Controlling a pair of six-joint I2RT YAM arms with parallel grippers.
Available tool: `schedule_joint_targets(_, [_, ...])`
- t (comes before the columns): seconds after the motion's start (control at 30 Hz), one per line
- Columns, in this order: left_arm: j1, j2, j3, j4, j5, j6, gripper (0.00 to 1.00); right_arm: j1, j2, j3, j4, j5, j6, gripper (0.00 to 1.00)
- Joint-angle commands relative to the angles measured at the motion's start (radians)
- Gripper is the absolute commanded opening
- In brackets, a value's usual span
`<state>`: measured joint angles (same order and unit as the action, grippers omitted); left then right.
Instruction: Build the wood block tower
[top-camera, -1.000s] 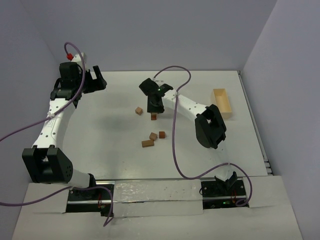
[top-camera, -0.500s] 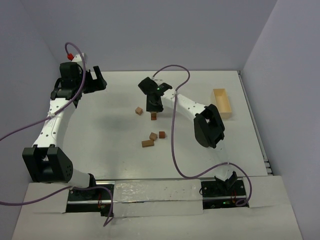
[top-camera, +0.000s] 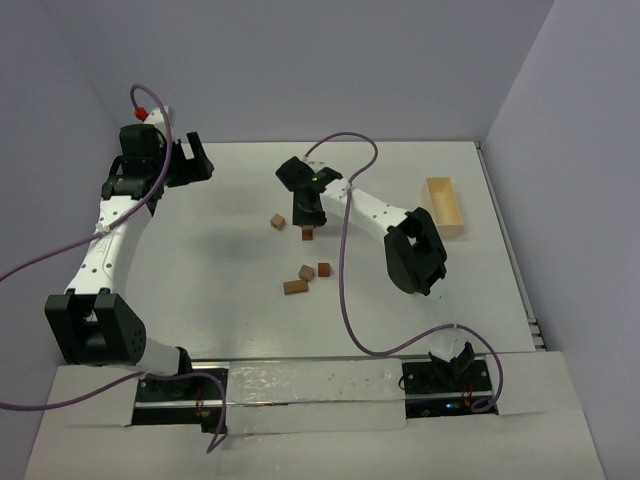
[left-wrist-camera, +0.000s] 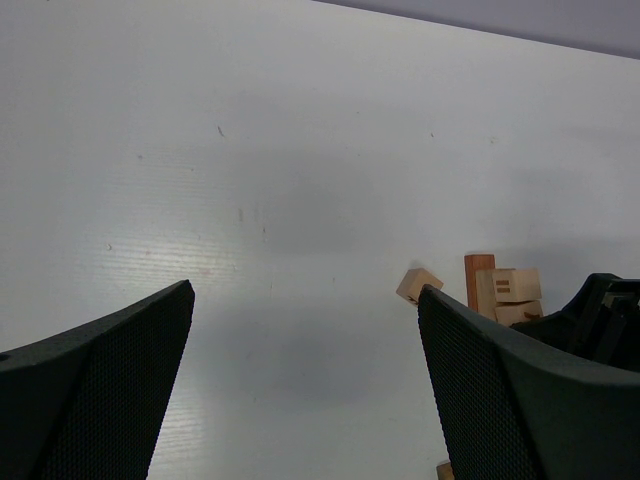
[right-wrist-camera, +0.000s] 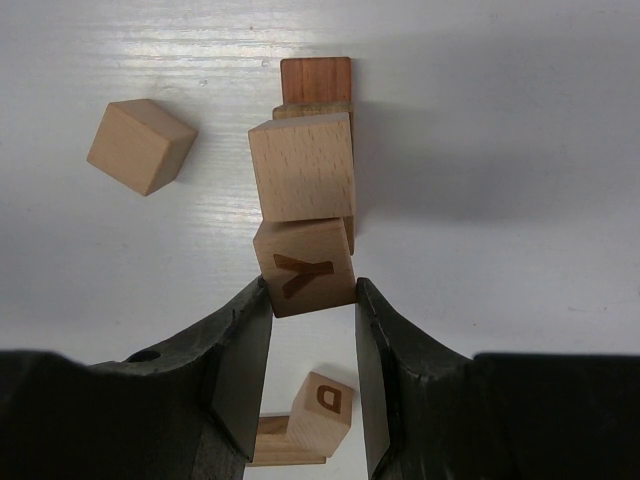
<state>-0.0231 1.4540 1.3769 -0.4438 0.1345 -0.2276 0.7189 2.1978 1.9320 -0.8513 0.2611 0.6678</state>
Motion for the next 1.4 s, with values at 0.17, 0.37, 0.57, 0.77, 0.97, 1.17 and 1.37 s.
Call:
schedule_joint_targets(0.17, [0.008, -0.001, 0.033, 0.053, -0.003, 0.007, 0.99, -0.015, 0.005, 0.036, -0.005, 0.012, 0.003, 0.00])
schedule_joint_targets(0.37, [0.008, -0.003, 0.026, 0.051, 0.010, 0.011, 0.99, -0.015, 0.004, 0.038, -0.005, 0.019, 0.000, 0.00])
schedule_joint_targets(0.57, [0.008, -0.004, 0.030, 0.048, 0.010, 0.014, 0.99, -0.015, 0.010, 0.046, -0.004, 0.012, -0.005, 0.00])
schedule_joint_targets(0.77, [0.008, -0.005, 0.026, 0.048, 0.011, 0.015, 0.99, -0.016, 0.017, 0.063, -0.009, 0.012, -0.006, 0.01])
schedule_joint_targets(0.97, [0.008, -0.006, 0.027, 0.048, 0.014, 0.016, 0.99, -0.018, 0.023, 0.062, -0.009, 0.006, -0.002, 0.02])
schedule_joint_targets(1.17, [0.008, -0.005, 0.026, 0.048, 0.014, 0.017, 0.99, -0.019, 0.029, 0.064, -0.009, -0.003, -0.006, 0.07])
schedule_joint_targets(1.37, [0.008, -0.004, 0.027, 0.048, 0.014, 0.016, 0.99, -0.019, 0.032, 0.063, -0.005, -0.018, -0.011, 0.13])
